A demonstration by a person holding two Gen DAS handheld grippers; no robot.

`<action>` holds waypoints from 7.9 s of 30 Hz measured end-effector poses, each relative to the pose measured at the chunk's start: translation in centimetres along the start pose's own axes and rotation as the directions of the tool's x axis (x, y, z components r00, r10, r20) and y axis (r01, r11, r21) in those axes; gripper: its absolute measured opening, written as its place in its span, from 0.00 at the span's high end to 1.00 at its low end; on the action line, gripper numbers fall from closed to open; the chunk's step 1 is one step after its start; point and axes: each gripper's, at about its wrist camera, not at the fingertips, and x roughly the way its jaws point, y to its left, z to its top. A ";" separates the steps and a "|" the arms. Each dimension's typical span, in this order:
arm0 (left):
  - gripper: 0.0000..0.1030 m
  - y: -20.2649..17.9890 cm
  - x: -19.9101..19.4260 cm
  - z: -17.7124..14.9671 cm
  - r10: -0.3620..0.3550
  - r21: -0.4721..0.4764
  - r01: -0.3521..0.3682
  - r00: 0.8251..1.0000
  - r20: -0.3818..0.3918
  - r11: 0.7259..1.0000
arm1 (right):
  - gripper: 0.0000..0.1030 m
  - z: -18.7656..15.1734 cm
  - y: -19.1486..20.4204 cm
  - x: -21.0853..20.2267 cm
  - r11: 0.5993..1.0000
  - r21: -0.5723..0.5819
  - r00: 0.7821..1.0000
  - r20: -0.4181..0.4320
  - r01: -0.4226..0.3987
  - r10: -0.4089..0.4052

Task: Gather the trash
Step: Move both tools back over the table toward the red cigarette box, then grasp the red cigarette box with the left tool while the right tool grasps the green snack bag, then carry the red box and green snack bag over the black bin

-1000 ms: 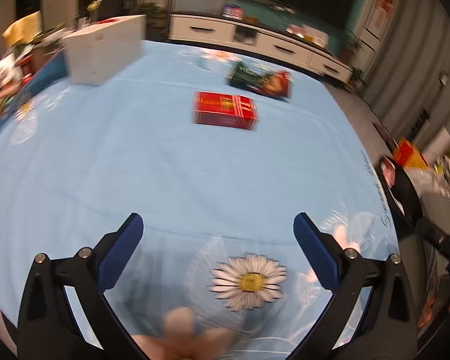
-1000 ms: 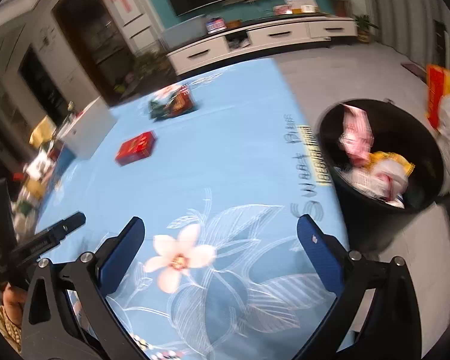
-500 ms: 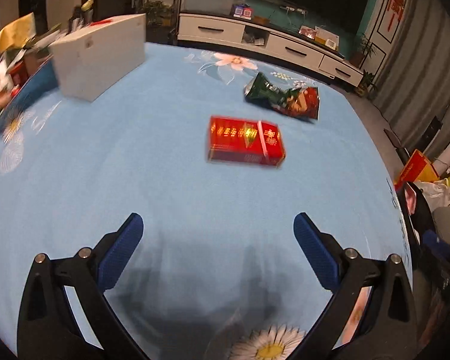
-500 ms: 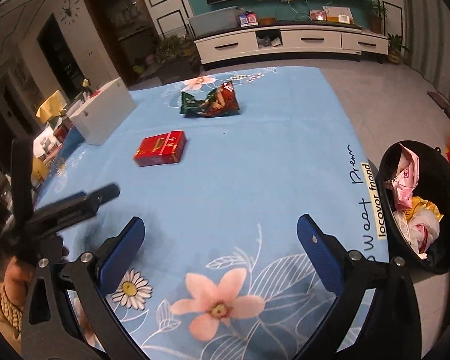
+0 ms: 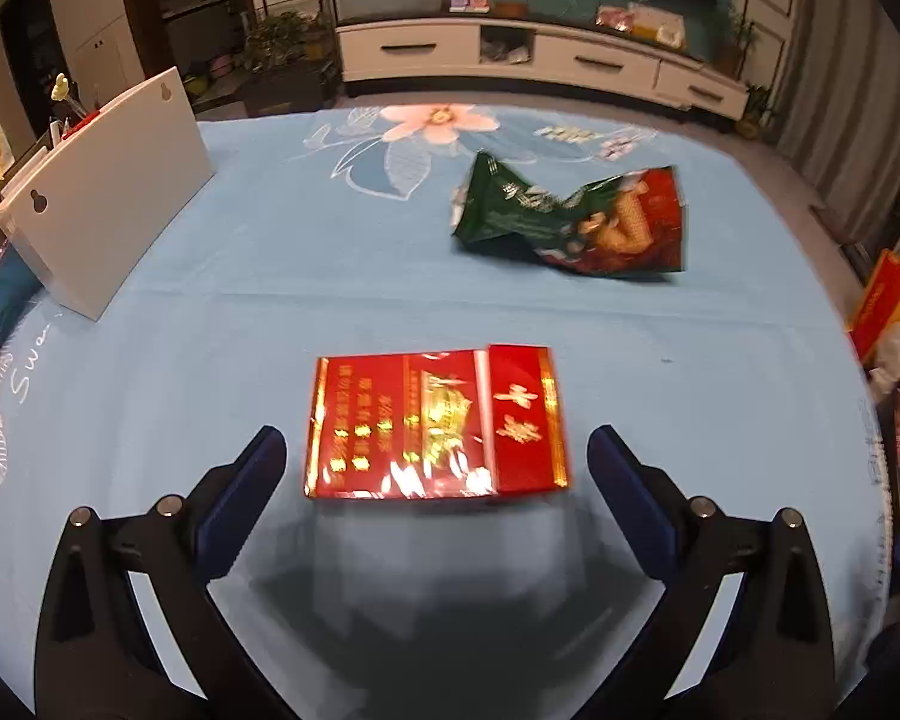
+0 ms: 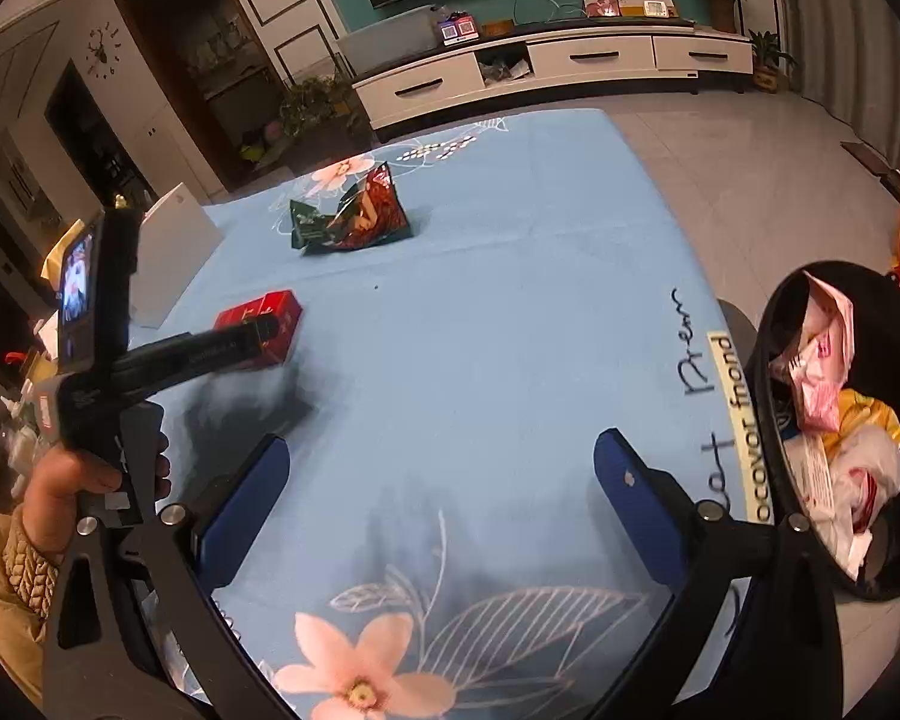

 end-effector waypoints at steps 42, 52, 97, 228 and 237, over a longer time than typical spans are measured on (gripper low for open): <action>0.12 6.9 0.3 3.0 -0.059 -0.123 0.067 0.996 0.066 0.990 | 0.91 10.0 4.2 10.2 0.971 -0.080 0.973 0.021 -0.227 0.229; 0.12 3.7 -5.2 -1.2 -0.111 -0.073 0.118 0.989 0.094 0.990 | 0.91 3.6 3.0 2.8 0.990 -0.052 0.987 0.088 -0.129 0.133; 0.12 -15.2 -17.6 -9.6 -0.274 0.335 0.214 0.951 0.143 0.918 | 0.91 -6.9 -10.1 -15.5 0.973 0.231 0.938 0.331 0.021 -0.099; 0.12 -35.1 -9.5 -9.1 -0.325 0.674 0.224 0.945 0.026 0.704 | 0.90 -6.8 -21.1 -12.6 0.889 0.389 0.897 0.261 0.240 -0.357; 0.11 -35.1 -9.4 -9.0 -0.321 0.674 0.220 0.947 0.026 0.705 | 0.90 -6.6 -21.0 -12.6 0.889 0.390 0.898 0.258 0.241 -0.357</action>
